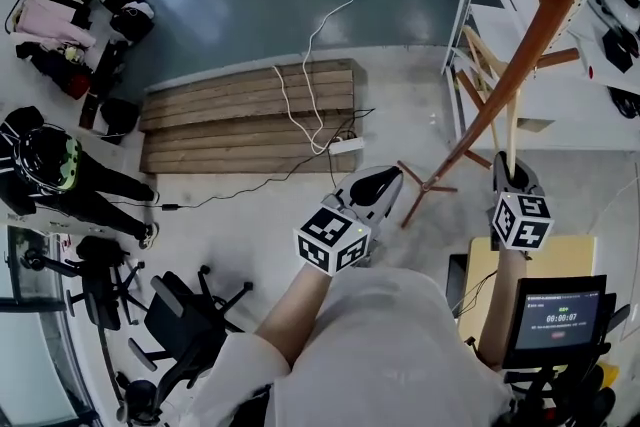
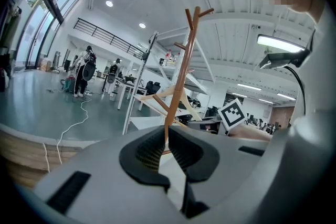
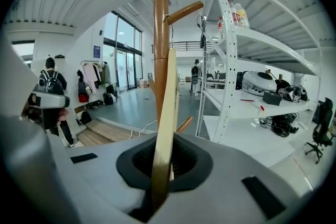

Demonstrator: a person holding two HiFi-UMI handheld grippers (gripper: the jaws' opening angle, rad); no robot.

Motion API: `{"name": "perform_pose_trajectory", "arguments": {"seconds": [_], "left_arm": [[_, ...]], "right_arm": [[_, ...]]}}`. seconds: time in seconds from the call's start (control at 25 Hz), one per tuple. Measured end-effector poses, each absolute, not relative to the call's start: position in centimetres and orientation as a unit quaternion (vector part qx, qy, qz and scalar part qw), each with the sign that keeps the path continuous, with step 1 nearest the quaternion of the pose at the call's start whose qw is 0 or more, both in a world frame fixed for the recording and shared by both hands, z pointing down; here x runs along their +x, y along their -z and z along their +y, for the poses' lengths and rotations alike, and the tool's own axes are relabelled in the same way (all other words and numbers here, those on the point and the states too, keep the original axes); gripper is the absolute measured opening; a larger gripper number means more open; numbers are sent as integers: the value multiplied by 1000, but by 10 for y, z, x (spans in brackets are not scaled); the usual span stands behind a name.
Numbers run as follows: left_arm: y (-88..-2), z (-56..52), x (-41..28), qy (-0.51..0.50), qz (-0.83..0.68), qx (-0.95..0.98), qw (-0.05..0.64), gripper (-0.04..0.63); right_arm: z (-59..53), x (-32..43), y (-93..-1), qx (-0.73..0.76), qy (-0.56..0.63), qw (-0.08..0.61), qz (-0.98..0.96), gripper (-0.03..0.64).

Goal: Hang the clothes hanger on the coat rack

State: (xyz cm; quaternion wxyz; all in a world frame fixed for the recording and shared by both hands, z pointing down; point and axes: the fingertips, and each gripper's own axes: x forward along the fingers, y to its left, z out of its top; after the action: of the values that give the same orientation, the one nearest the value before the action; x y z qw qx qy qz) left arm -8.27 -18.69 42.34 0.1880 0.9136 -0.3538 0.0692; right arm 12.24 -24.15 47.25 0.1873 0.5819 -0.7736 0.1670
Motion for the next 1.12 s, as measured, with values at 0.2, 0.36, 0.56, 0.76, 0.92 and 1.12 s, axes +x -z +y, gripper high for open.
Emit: {"name": "perform_pose_trajectory", "arguments": {"seconds": [0.2, 0.36, 0.56, 0.76, 0.92, 1.12], "left_arm": [[-425, -185, -87, -70, -360, 912, 186, 8], [-426, -183, -89, -71, -363, 910, 187, 8], [-427, -182, -90, -70, -364, 909, 188, 8], [-428, -180, -91, -70, -364, 909, 188, 8], [-430, -177, -90, -69, -361, 910, 189, 8], [-430, -176, -91, -67, -359, 912, 189, 8]], "right_arm": [[-243, 122, -475, 593, -156, 188, -767, 8], [-244, 120, -475, 597, -157, 181, -766, 8], [-245, 122, -476, 602, -146, 188, -762, 9], [-244, 121, -471, 600, -132, 191, -765, 11], [-244, 121, -467, 602, -127, 185, -766, 14], [-245, 118, -457, 597, -120, 175, -774, 80]]}}
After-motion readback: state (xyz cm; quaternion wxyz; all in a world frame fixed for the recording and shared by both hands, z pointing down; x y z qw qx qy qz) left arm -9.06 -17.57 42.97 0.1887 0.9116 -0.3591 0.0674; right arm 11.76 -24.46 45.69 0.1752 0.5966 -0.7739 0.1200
